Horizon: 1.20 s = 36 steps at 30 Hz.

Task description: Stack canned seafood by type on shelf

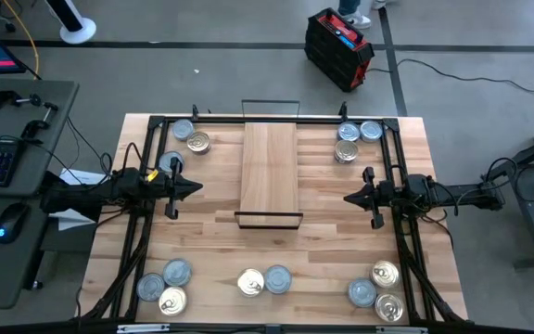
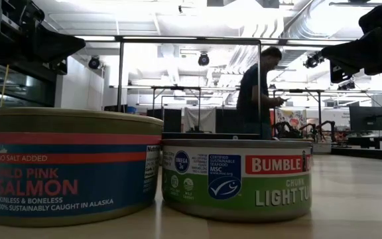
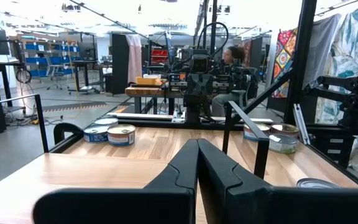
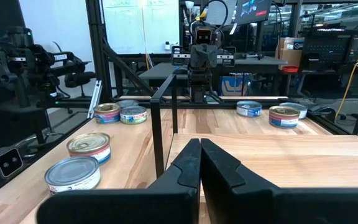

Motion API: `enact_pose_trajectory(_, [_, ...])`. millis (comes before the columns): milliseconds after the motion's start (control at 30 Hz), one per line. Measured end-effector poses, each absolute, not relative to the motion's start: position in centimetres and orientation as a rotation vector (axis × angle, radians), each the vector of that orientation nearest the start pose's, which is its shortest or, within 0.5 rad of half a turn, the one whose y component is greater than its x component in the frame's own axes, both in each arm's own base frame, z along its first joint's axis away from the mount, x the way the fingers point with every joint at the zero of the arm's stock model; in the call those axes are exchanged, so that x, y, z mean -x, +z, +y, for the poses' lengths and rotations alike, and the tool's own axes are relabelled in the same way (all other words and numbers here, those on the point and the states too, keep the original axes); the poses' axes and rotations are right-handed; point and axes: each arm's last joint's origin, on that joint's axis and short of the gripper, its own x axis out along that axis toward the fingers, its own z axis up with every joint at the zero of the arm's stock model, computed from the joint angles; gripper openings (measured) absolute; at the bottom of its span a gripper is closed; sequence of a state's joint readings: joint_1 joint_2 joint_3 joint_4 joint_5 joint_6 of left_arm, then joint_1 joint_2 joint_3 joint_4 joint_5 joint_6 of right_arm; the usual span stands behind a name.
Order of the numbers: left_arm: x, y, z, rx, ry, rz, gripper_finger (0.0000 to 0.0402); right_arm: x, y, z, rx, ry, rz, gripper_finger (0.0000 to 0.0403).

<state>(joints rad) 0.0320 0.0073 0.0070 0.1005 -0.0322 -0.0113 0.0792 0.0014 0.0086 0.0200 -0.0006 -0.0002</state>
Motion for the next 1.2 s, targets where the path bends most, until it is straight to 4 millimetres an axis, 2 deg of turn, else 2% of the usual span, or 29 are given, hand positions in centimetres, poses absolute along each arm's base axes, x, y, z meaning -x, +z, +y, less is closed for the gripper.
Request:
enact_pose_trajectory(1033, [-9.7, 17.5, 0.4, 0.011, 0.064, -0.105, 0.0000, -9.7, 16.8, 0.8, 0.000, 0.080, -0.027, 0.0000])
enact_pose_trajectory(1100, [-9.6, 18.0, 0.4, 0.038, 0.064, -0.158, 0.0000, -9.7, 16.8, 0.8, -0.001, 0.080, -0.027, 0.0000])
enact_pose_trajectory(1200, [-9.1, 20.1, 0.3, 0.209, 0.016, -0.378, 0.0000, -9.7, 16.8, 0.8, 0.000, 0.080, -0.027, 0.0000])
